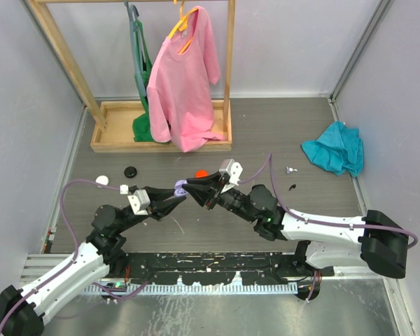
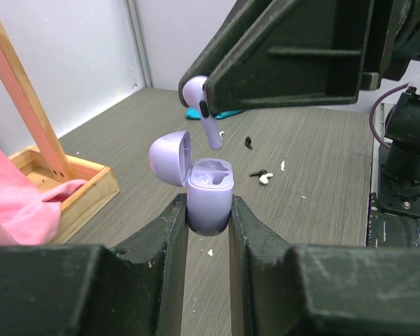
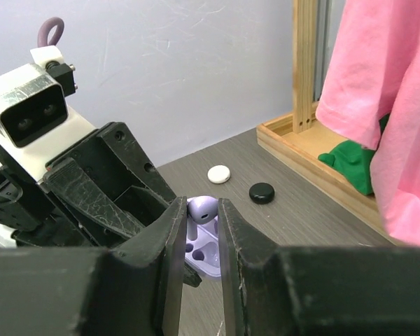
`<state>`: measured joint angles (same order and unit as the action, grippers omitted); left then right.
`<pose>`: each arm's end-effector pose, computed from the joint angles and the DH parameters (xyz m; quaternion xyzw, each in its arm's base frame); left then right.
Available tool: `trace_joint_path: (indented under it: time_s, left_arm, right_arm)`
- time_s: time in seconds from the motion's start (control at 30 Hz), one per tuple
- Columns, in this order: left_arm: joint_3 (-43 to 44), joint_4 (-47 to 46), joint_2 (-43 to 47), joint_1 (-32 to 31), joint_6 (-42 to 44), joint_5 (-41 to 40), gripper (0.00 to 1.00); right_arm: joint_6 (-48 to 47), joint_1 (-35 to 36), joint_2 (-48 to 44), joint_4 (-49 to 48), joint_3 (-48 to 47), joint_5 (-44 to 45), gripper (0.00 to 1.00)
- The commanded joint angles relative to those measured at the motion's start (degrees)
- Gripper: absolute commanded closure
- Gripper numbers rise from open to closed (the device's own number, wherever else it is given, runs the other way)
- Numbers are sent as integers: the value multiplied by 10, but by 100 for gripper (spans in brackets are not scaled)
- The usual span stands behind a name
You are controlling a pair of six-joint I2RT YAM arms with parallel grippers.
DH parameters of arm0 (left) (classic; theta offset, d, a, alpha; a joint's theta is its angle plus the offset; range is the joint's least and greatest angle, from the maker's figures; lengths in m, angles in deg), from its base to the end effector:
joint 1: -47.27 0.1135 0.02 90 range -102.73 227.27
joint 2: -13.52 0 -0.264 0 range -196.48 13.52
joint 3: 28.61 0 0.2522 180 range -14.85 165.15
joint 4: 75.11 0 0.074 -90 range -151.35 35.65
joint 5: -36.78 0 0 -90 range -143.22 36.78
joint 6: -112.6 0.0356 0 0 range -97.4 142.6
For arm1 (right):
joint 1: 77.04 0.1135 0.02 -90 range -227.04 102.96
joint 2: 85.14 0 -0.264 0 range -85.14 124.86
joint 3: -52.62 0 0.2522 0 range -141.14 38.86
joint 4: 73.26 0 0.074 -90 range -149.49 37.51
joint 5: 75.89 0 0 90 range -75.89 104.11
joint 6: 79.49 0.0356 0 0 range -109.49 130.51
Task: Insert the wireless bluetooth earbuds into the charging case
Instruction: Place the earbud in the charging case.
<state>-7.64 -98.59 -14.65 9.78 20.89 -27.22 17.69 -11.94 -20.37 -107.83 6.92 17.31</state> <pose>0.1010 -0.0971 0.2362 0.3508 0.5009 -0.3886 0.6892 0.1076 0.2272 0.2992 -0.2735 0.5402 0.4556 0.6526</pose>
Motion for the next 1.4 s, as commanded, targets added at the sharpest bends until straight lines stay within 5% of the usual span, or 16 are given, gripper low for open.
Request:
trace_joint_path:
  time_s: [0.0,0.73,1.37]
  left_arm:
    - [3,-52,-3,-1,-10,11,100]
    - [13,-60,-2,-1,-41,-4,100]
    - [1,-69,30,-1,-39,35,100]
  right_arm:
    - [14,4,13,-72,7,-15,78]
    - [29,4,26,-105,36,-45,78]
    - [30,3,-3,-37,21,-96,60]
